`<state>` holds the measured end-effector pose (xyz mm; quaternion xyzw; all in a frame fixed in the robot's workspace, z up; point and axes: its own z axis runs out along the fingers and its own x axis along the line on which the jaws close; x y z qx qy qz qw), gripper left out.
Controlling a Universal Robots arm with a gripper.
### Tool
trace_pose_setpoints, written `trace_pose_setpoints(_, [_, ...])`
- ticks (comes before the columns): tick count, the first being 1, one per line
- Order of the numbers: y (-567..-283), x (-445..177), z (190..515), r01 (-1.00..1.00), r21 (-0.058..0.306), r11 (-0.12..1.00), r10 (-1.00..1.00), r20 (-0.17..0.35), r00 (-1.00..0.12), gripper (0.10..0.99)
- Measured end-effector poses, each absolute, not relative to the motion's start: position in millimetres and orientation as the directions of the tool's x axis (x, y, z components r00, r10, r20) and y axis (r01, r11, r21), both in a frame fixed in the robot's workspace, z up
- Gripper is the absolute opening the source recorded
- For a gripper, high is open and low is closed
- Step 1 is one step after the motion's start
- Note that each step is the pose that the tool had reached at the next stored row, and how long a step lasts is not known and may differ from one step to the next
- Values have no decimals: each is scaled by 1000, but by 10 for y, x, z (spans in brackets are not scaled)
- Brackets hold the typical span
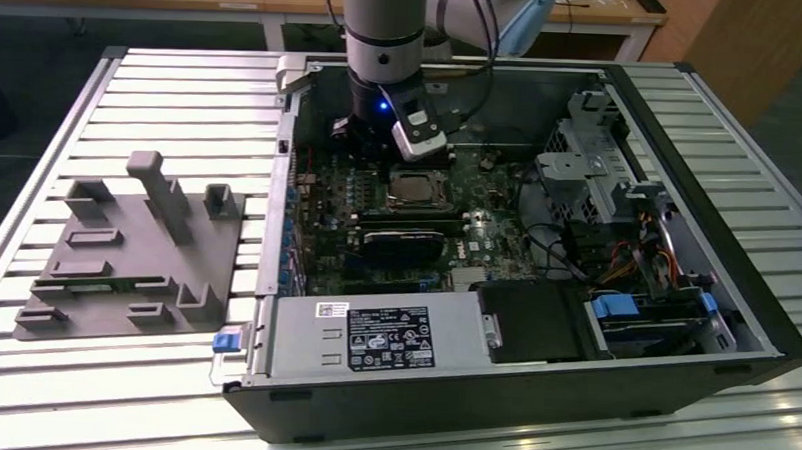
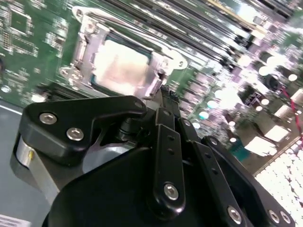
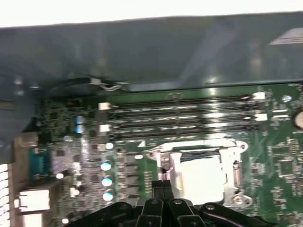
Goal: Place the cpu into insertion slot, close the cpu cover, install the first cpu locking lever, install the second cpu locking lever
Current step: 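Install the first cpu locking lever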
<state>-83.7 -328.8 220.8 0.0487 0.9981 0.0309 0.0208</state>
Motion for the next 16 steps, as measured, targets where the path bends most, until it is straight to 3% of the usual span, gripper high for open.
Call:
trace_pose_setpoints(4, [-3288, -936, 2208, 96, 65, 993, 99, -39, -994, 106])
trace_pose_setpoints(8, [-3288, -961, 2219, 96, 106, 990, 100, -35, -994, 106])
trace_pose_setpoints(16, [-3288, -981, 2337, 96, 120, 988, 101, -36, -994, 106])
